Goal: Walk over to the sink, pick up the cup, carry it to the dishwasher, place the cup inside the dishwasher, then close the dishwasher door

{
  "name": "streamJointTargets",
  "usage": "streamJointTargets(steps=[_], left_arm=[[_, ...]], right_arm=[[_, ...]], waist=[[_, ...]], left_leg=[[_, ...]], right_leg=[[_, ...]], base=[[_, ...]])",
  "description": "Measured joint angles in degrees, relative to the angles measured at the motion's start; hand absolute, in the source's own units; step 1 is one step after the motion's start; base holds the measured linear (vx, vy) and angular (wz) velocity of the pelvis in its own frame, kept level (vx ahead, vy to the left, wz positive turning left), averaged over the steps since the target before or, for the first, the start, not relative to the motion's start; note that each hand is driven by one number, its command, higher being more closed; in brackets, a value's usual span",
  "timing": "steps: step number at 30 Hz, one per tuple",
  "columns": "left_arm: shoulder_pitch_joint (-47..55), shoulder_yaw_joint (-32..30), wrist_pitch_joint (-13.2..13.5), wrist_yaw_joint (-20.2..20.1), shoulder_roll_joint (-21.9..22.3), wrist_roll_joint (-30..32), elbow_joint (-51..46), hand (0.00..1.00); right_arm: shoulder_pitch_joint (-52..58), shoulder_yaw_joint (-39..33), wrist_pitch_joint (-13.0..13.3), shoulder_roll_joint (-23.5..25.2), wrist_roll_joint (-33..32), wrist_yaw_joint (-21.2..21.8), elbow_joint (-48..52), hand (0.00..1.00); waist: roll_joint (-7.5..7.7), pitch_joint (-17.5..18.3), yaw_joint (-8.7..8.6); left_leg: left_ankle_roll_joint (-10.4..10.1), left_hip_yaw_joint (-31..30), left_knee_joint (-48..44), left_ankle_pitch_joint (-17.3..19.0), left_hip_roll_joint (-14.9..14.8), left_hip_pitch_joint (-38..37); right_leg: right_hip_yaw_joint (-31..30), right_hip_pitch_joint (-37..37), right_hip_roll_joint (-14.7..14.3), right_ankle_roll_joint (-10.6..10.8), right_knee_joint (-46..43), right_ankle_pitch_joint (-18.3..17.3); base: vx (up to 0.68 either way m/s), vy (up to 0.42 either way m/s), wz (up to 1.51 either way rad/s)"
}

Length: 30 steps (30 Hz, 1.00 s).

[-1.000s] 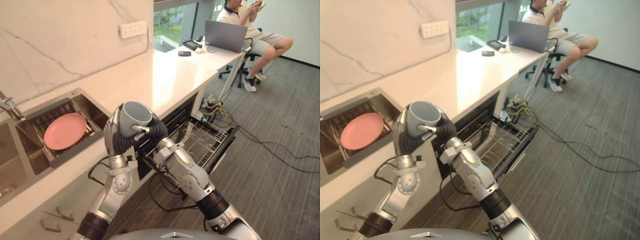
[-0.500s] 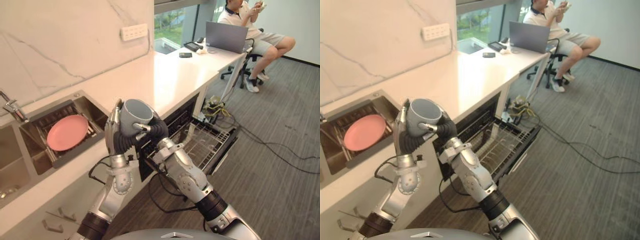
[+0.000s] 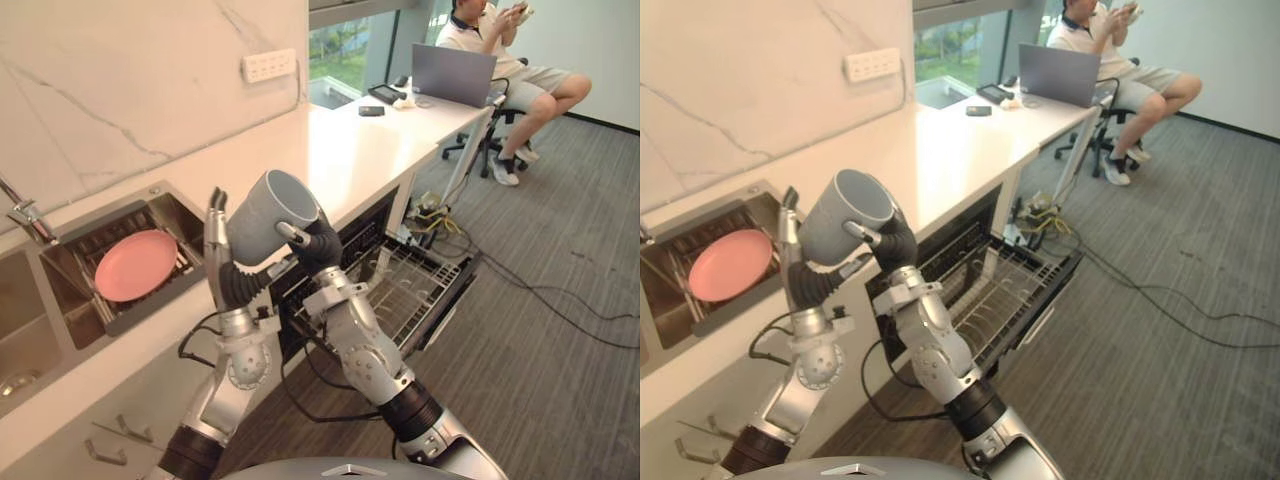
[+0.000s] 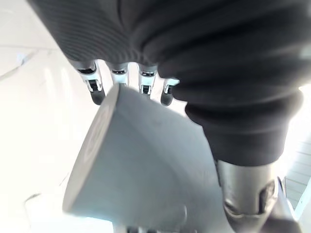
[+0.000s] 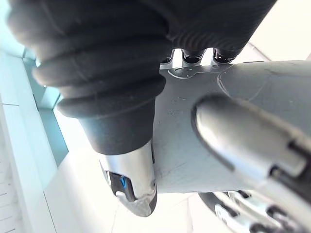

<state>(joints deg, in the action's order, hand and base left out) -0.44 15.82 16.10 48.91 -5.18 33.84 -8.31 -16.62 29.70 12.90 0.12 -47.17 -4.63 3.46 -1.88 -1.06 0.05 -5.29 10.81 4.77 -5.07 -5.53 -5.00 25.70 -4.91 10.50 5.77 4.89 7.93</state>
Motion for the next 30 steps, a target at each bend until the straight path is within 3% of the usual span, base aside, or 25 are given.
streamJointTargets(steps=[3,7,12,16,18,20,21,22,23,24,26,30], left_arm=[[-0.34,-1.04,-1.54,0.73,0.03,-1.06,-1.79,0.0],[0.04,0.31,-2.5,7.95,2.18,-1.16,3.32,0.0],[1.79,-0.17,-2.36,8.57,3.5,-3.51,3.33,0.0],[1.92,-0.75,-1.45,7.0,3.51,-8.45,2.4,0.0],[1.95,-1.36,0.36,1.53,3.52,-14.31,1.69,0.0],[2.6,0.13,3.23,-16.02,3.19,-29.52,1.09,0.0],[2.96,1.12,3.62,-21.11,2.93,-33.8,0.9,0.0],[3.75,3.74,3.72,-31.55,2.58,-41.79,0.5,0.0],[4.37,6.93,2.99,-39.1,2.01,-47.33,0.16,0.0],[4.64,8.48,2.28,-42.3,1.76,-49.3,0.04,0.0],[5.6,11.19,-2.44,-52.21,1.61,-55.21,0.06,0.0],[8.96,11.08,-7.77,-61.47,0.88,-59.74,2.24,0.0]], right_arm=[[-0.22,-2.0,2.98,0.12,4.32,-4.06,0.01,1.0],[-0.48,-7.49,8.42,0.13,9.43,-8.57,0.17,1.0],[-0.48,-20.43,13.84,-1.21,11.06,-13.76,4.76,1.0],[-0.45,-24.23,16.1,-3.01,11.04,-15.54,8.02,1.0],[0.2,-26.31,15.88,-3.05,11.04,-15.4,9.66,1.0],[2.53,-28.84,14.05,-3.12,11.0,-13.66,10.86,1.0],[3.3,-29.48,13.31,-3.17,11.05,-12.77,10.85,1.0],[4.78,-30.67,11.58,-3.35,11.18,-11.28,10.8,1.0],[6.15,-31.63,10.02,-4.17,11.53,-10.03,10.68,1.0],[6.8,-31.94,9.12,-4.73,11.59,-9.23,10.59,1.0],[8.23,-34.26,5.89,-7.48,11.59,-5.77,6.99,1.0],[10.37,-41.64,2.21,-10.87,11.55,-2.49,-1.64,1.0]], waist=[[-0.34,0.07,0.39],[-0.42,0.02,0.18],[-0.49,-0.06,-0.19],[-0.33,-0.77,-0.29],[-0.27,-1.23,-0.4],[-0.12,-1.67,-0.58],[-0.04,-1.72,-0.6],[0.08,-1.89,-0.64],[0.14,-2.23,-0.79],[0.14,-2.37,-0.88],[0.16,-2.52,-1.4],[0.06,-2.71,-1.64]], left_leg=[[0.01,0.02,0.0,0.0,0.05,-0.02],[0.06,0.21,0.01,-0.04,0.02,-0.14],[0.19,0.4,0.01,-0.13,-0.05,-0.27],[0.11,0.96,0.04,0.01,-0.12,-1.05],[-0.07,1.39,0.05,0.37,-0.13,-1.21],[0.01,1.55,0.06,0.44,-0.12,-1.12],[0.01,1.61,0.06,0.47,-0.12,-1.08],[0.02,1.74,0.07,0.56,-0.11,-1.02],[0.04,1.82,0.07,0.65,-0.07,-1.02],[0.06,1.87,0.07,0.7,-0.06,-1.01],[0.1,2.18,0.06,0.76,-0.04,-0.48],[0.23,1.85,0.05,0.67,-0.01,0.05]], right_leg=[[-0.02,0.01,0.05,0.02,-0.07,-0.01],[-0.2,0.03,0.0,0.02,-0.08,-0.01],[-0.38,0.01,-0.08,0.01,-0.15,0.0],[-1.08,-0.33,-0.16,0.03,-0.1,-0.01],[-1.43,-0.31,-0.16,0.36,0.0,-0.25],[-1.62,-0.12,-0.13,0.42,0.02,-0.29],[-1.68,-0.03,-0.13,0.45,0.02,-0.31],[-1.83,0.09,-0.11,0.5,0.01,-0.35],[-1.94,0.13,-0.07,0.58,0.01,-0.41],[-2.01,0.19,-0.05,0.6,-0.01,-0.42],[-2.48,0.96,-0.05,0.7,-0.26,-0.42],[-1.96,1.1,-0.02,1.19,-0.29,-0.28]], base=[[0.0,0.0,0.0],[0.0,0.0,0.0],[0.0,0.0,-0.01],[0.0,0.0,-0.08],[0.0,0.002,-0.09],[0.0,0.0,0.0],[0.02,0.001,-0.04],[0.03,0.0,-0.04],[0.04,0.002,-0.04],[0.04,0.002,-0.04],[0.05,-0.001,-0.07],[0.06,-0.006,0.06]])
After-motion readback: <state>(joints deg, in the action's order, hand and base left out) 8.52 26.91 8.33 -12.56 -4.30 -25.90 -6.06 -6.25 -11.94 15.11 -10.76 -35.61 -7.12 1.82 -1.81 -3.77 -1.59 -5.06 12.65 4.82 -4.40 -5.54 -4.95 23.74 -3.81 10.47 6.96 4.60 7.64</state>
